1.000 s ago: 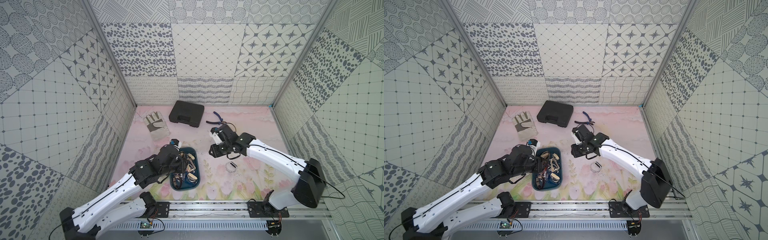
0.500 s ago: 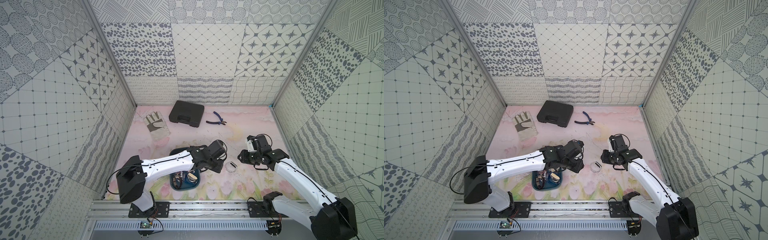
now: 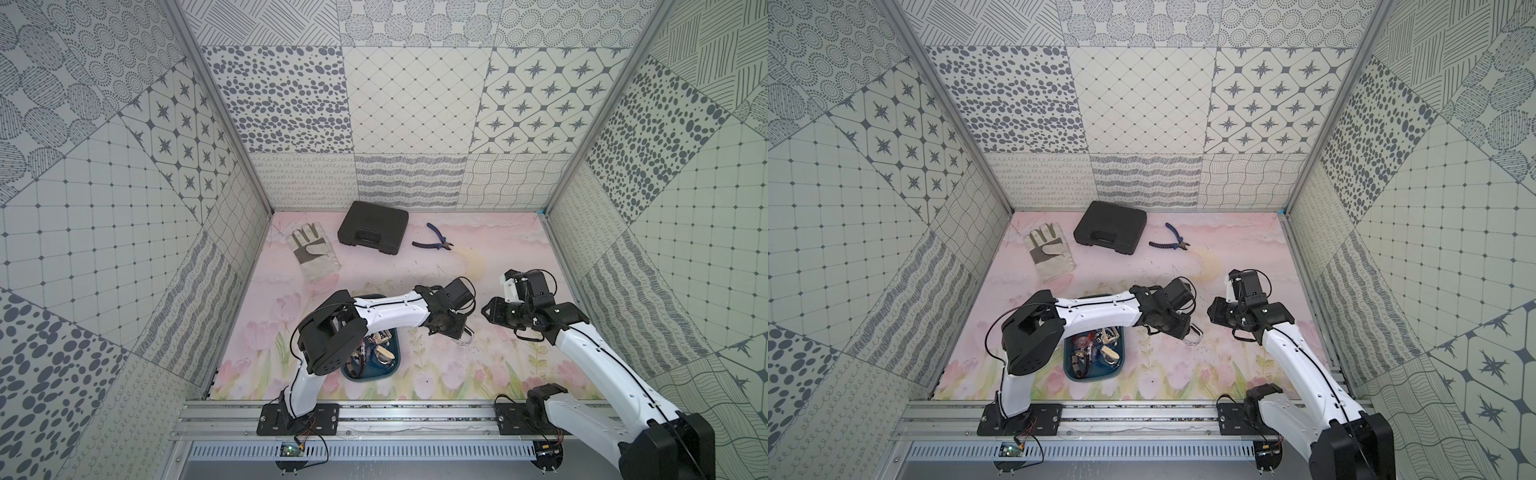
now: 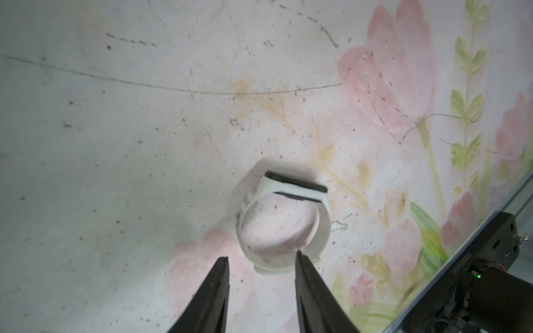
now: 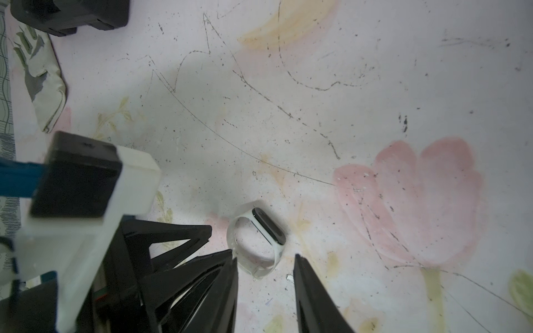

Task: Put the watch into the storage box
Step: Pick up the watch at the center of the board.

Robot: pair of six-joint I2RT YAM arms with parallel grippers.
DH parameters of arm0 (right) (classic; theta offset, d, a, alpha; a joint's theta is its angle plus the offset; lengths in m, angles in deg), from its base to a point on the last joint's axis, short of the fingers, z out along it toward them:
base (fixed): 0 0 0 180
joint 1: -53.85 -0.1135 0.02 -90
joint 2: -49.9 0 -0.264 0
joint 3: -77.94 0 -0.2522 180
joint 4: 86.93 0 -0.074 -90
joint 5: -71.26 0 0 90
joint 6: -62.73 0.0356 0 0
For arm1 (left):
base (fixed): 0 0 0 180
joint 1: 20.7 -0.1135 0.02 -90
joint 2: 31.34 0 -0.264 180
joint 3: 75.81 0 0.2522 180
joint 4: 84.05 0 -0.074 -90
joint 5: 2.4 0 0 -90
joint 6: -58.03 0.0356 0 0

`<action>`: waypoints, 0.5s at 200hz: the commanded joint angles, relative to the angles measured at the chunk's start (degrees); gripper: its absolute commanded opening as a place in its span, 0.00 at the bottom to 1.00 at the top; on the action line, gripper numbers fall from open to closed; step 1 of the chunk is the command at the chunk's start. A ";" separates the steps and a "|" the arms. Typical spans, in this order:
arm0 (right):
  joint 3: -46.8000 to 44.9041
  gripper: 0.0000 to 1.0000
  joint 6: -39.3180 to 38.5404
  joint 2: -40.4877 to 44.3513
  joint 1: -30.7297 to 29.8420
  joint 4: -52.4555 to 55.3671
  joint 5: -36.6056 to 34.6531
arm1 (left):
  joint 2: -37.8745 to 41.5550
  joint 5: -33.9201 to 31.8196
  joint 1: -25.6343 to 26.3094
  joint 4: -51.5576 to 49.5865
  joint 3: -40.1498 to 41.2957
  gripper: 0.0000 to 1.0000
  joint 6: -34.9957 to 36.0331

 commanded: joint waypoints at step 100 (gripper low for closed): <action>-0.73 0.37 -0.92 1.36 0.24 -2.81 2.22 | -7.19 -1.36 -1.53 -4.38 -6.14 0.31 3.29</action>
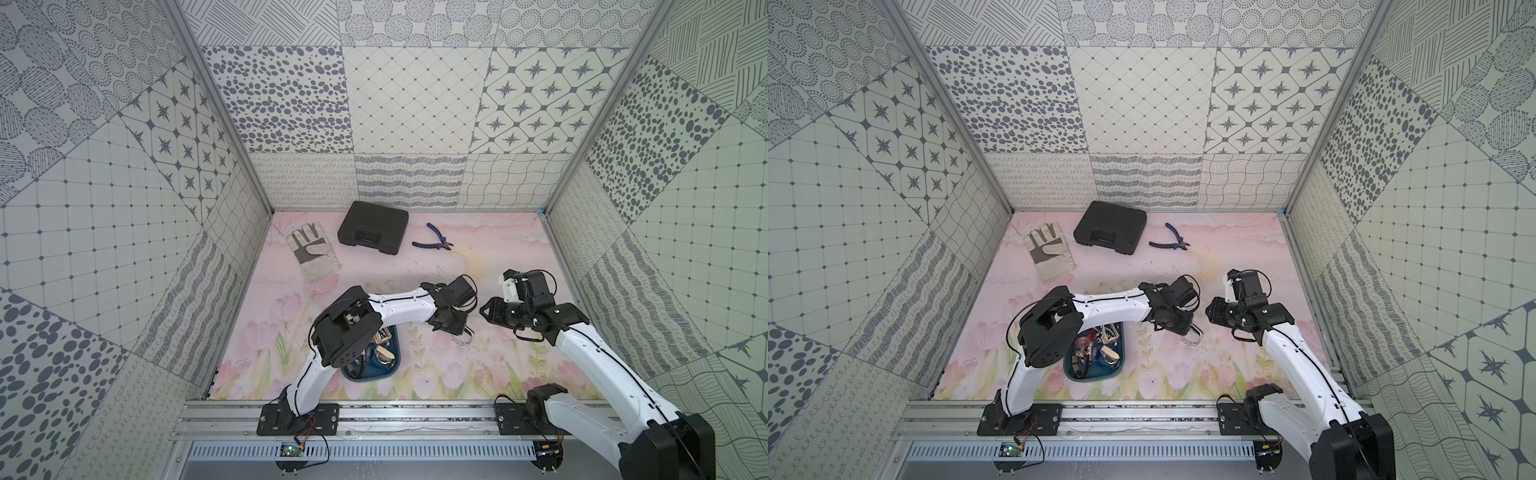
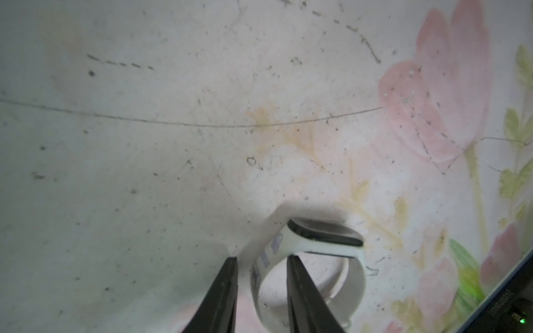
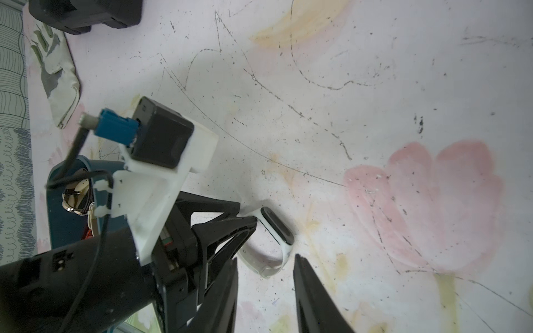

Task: Put the watch into the storage box
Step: Pick up the watch at the center of the board.

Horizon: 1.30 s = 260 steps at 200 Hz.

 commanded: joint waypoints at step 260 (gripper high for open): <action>-0.96 0.36 -1.55 2.86 0.22 -3.44 4.64 | 58.53 -26.11 -7.00 -32.30 36.37 0.00 -10.84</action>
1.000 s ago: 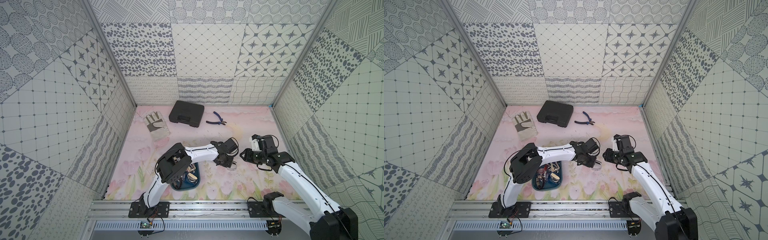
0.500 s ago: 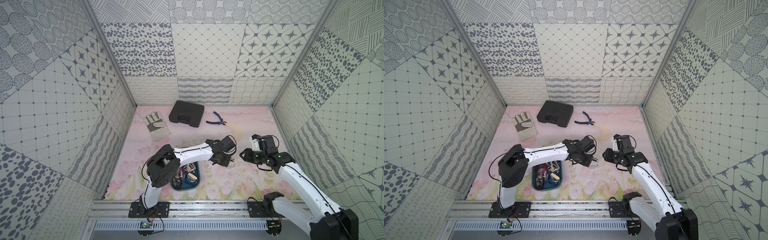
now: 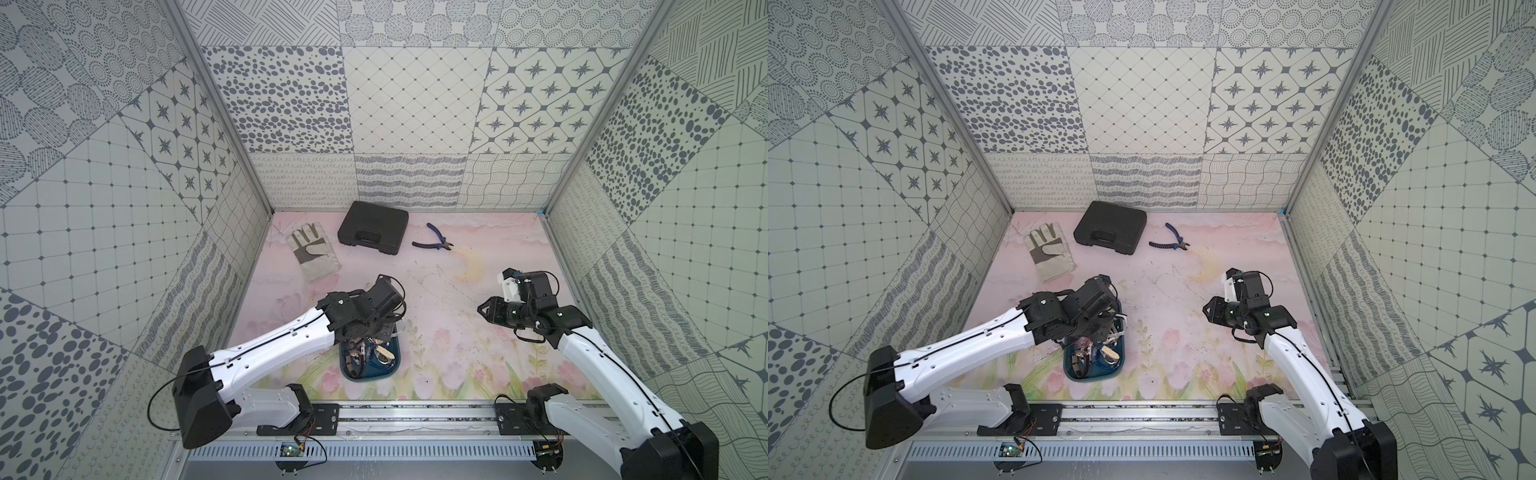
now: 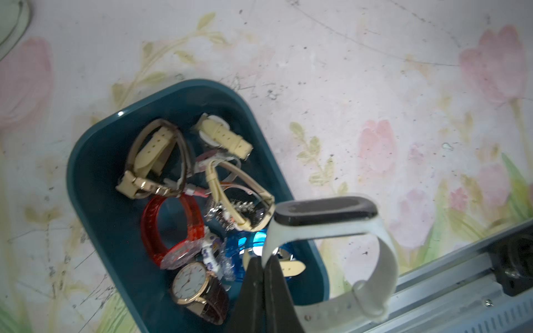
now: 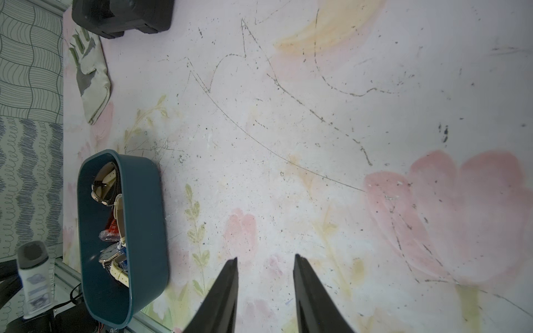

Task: Put the watch into the storage box
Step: Pick up the watch at the center of the board, then place the watch in the storage box.

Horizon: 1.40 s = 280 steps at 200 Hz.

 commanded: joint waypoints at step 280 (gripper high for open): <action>-1.57 0.37 -1.40 2.87 -0.04 -2.87 4.16 | -5.68 -4.73 -5.33 6.78 12.38 0.00 -5.26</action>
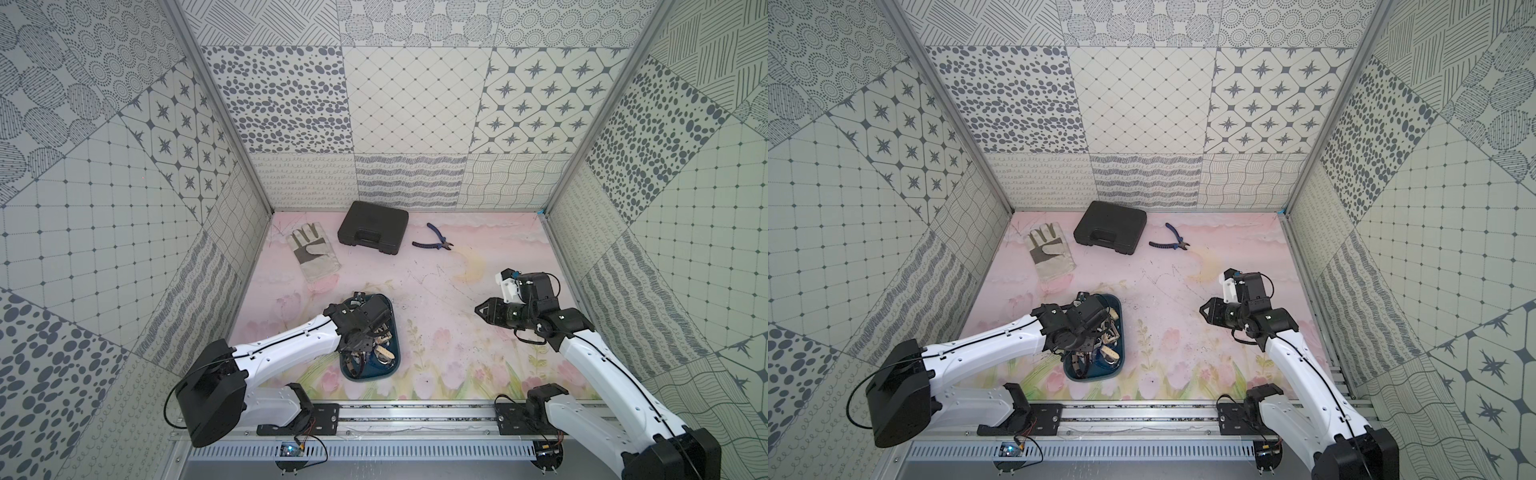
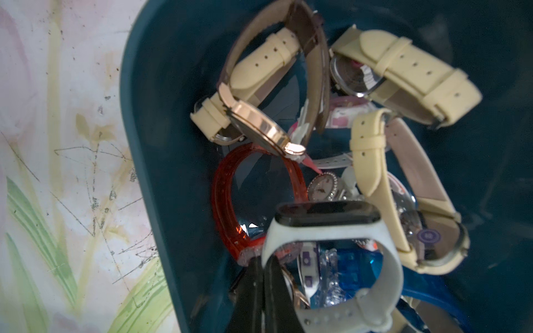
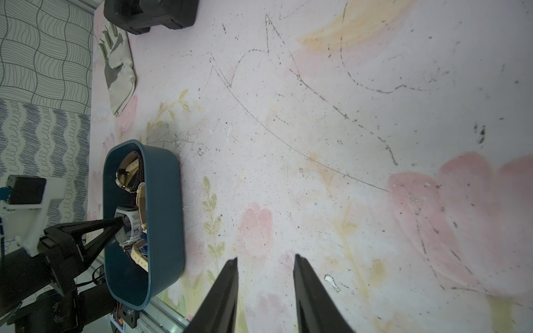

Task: Put the watch into the storage box
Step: Place the watch in the storage box.

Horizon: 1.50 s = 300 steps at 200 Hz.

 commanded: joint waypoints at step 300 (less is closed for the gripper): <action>-3.94 0.75 -1.29 0.98 0.00 -14.69 -13.78 | 37.39 -11.16 -14.99 11.70 7.46 0.76 3.49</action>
